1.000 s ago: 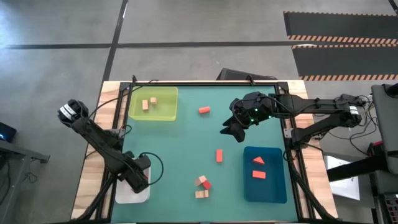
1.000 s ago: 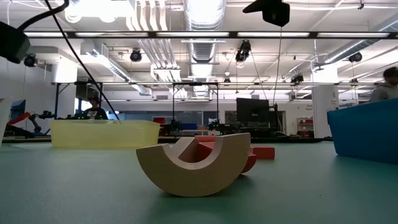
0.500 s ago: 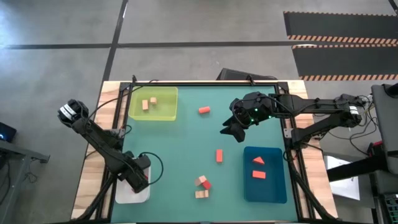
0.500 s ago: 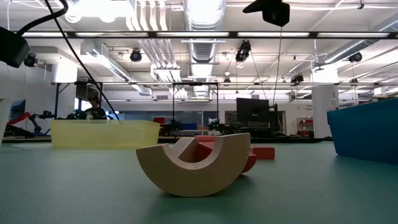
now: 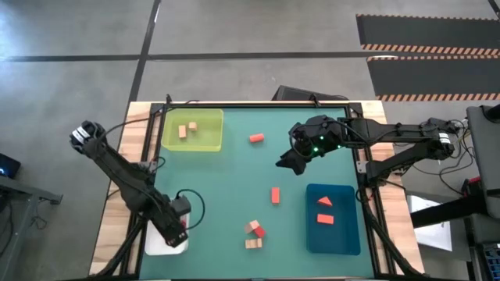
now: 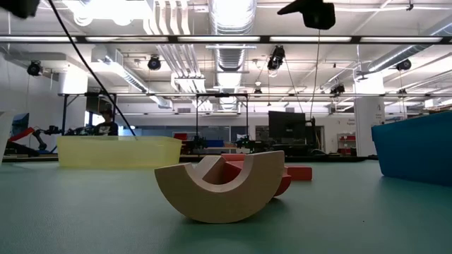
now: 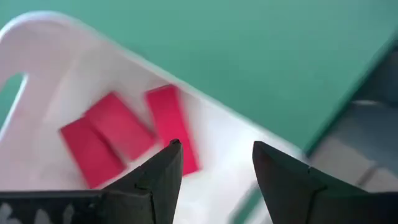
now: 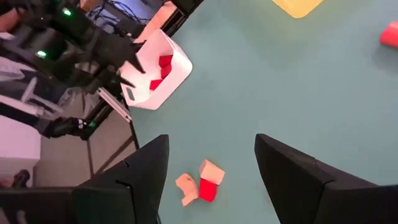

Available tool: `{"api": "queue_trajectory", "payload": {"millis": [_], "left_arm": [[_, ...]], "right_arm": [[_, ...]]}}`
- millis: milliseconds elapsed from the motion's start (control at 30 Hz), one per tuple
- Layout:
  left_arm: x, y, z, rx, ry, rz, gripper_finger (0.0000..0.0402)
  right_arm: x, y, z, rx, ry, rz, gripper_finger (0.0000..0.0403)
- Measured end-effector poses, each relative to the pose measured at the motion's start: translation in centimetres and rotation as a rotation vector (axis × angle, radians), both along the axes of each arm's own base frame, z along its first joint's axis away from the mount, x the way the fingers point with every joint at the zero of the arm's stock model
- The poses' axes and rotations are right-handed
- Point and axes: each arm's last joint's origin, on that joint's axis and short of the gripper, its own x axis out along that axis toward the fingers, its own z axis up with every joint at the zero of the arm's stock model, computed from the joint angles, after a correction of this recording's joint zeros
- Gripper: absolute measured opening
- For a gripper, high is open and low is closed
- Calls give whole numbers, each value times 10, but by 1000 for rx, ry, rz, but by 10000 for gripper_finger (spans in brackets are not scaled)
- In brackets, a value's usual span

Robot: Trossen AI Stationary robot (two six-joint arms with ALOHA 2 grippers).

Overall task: Sort & place blocks by color
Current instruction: Put the orange block into the blue bin

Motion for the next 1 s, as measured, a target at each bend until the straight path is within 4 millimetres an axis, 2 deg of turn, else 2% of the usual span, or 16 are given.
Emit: {"api": "queue_trajectory", "payload": {"millis": [233, 500, 700, 1000], "left_arm": [[20, 24, 38, -44, -157, 76, 177], [38, 66, 61, 53, -320, 92, 177], [39, 93, 75, 130, -448, 8, 177], [33, 126, 95, 324, -662, -177, 177]], "right_arm": [[7, 0, -4, 67, 12, -49, 228], [29, 1, -18, 111, 56, -75, 228], [42, 6, -27, 175, 118, -112, 228], [63, 24, -58, 312, 261, -263, 228]]}}
